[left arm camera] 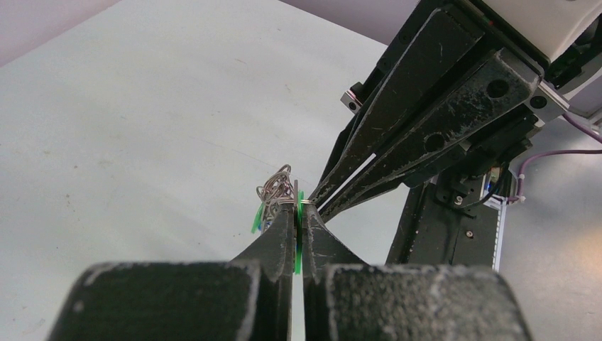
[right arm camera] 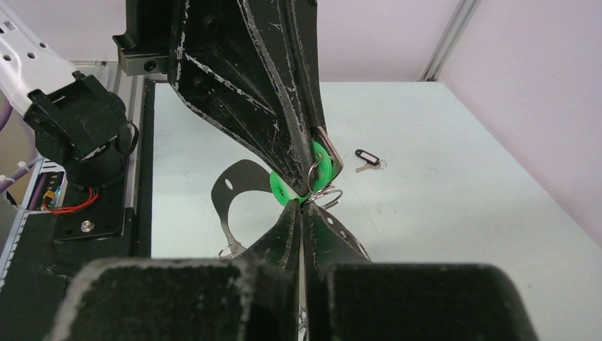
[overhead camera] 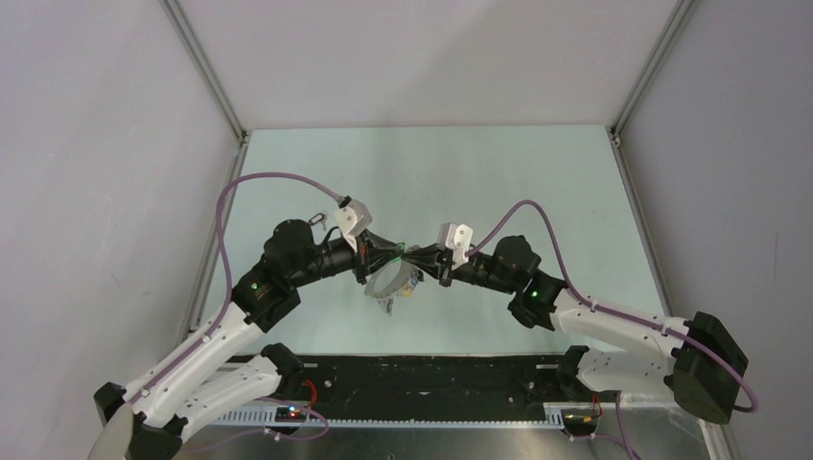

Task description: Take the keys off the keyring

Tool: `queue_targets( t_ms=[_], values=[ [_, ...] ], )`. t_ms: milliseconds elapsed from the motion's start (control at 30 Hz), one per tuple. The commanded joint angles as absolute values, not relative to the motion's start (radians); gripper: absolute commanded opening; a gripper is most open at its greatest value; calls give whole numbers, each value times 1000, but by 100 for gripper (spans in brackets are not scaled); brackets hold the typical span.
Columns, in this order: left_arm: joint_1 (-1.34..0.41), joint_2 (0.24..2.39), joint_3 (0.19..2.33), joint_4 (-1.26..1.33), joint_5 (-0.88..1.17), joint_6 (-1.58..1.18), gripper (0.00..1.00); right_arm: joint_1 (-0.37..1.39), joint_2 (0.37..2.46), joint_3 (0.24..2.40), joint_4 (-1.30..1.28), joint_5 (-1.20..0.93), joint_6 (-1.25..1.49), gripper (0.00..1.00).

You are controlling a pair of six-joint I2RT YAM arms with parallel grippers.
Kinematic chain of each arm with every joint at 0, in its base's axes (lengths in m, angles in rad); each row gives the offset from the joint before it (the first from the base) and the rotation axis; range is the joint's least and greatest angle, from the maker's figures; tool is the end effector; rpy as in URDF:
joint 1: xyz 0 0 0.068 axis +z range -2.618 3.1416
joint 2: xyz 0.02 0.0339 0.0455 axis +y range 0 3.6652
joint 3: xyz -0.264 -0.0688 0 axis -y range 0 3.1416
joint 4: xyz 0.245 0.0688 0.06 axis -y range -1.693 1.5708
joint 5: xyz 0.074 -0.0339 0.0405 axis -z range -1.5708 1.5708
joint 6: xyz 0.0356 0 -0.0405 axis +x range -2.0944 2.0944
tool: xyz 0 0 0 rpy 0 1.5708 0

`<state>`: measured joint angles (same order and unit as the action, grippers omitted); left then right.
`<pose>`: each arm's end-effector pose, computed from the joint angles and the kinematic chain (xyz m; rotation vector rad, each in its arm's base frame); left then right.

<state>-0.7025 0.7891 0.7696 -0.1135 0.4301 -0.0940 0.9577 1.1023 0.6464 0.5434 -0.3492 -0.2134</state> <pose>0.1320 -0.1312 0.3420 0.8456 1.5735 -0.9487 0.1363 0.2149 0.3044 -1.0848 1.1059 0.8537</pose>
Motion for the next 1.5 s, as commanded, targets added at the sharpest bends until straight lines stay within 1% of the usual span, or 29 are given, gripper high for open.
queue_targets(
  t_ms=[0, 67, 167, 200, 233, 400, 500, 533, 567, 667, 733, 800, 833, 900, 1033, 1133, 1233, 1300, 1467],
  values=[
    [-703, 772, 789, -37, 448, -81, 0, 965, 1096, 698, 588, -372, -216, 0],
    [-704, 773, 788, -36, 446, -82, 0, 994, 1073, 687, 572, -356, -274, 0],
    [-702, 773, 788, -37, 443, -85, 0, 1076, 1038, 654, 535, -299, -458, 0],
    [-702, 773, 788, -37, 442, -85, 0, 1097, 1024, 651, 494, -283, -557, 0],
    [-702, 773, 790, -36, 442, -87, 0, 1143, 1013, 650, 455, -240, -607, 0],
    [-703, 776, 790, -36, 441, -90, 0, 1314, 1009, 649, 345, -27, -1047, 0],
    [-702, 780, 790, -37, 434, -92, 0, 1418, 1059, 650, 312, 152, -1241, 0],
    [-702, 784, 790, -37, 432, -93, 0, 1437, 1078, 649, 311, 238, -1337, 0],
    [-702, 787, 791, -37, 429, -94, 0, 1472, 1121, 650, 315, 281, -1422, 0],
    [-698, 807, 796, -39, 430, -102, 0, 1530, 1237, 649, 368, 447, -1545, 0],
    [-695, 818, 800, -42, 431, -107, 0, 1546, 1290, 643, 424, 504, -1604, 0],
    [-694, 822, 803, -46, 426, -105, 0, 1543, 1307, 636, 492, 509, -1597, 0],
    [-693, 821, 804, -51, 419, -103, 0, 1539, 1301, 635, 495, 499, -1545, 0],
    [-691, 819, 800, -65, 369, -99, 0, 1517, 1253, 640, 464, 428, -1411, 0],
    [-672, 829, 797, -104, 194, -110, 0, 1453, 1119, 646, 340, 299, -1133, 0],
    [-602, 868, 800, -113, 126, -166, 0, 1396, 1029, 643, 280, 242, -1003, 0],
    [-523, 932, 813, -114, 139, -224, 0, 1364, 962, 633, 258, 231, -906, 0],
    [-467, 1014, 828, -115, 154, -257, 0, 1336, 885, 626, 246, 220, -854, 0],
    [-270, 1212, 890, -107, 263, -350, 0, 1237, 752, 623, 189, 152, -692, 0]
  ],
)
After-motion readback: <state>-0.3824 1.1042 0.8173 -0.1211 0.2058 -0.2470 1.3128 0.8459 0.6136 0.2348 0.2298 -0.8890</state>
